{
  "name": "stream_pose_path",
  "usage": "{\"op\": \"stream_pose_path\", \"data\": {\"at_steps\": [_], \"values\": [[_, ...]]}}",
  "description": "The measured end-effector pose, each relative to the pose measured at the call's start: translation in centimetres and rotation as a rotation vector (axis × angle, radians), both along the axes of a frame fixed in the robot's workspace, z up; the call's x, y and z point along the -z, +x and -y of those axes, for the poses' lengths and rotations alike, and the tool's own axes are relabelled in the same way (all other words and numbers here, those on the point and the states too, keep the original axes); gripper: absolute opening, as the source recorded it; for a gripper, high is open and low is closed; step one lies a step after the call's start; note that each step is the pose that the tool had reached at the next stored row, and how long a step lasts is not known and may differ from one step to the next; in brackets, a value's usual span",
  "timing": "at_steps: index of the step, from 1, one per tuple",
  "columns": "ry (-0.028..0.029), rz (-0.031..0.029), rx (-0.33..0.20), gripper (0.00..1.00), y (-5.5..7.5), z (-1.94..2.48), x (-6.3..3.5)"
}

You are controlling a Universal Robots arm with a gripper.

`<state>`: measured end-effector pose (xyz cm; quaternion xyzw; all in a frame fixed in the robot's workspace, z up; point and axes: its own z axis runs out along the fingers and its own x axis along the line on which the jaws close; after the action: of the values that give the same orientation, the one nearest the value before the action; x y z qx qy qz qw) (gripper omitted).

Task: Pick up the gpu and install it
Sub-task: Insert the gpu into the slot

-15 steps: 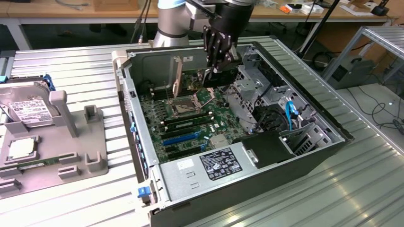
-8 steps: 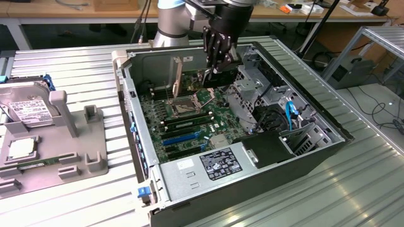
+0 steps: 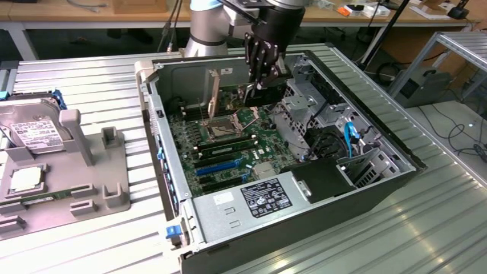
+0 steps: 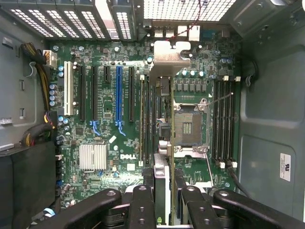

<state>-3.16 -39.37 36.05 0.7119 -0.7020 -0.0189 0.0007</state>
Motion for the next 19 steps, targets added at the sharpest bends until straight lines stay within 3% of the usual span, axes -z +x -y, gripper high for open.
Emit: {"op": "stream_pose_path", "data": {"at_steps": [19], "values": [[0.0000, 0.0000, 0.000, 0.27, 0.00, 0.00, 0.45]]}}
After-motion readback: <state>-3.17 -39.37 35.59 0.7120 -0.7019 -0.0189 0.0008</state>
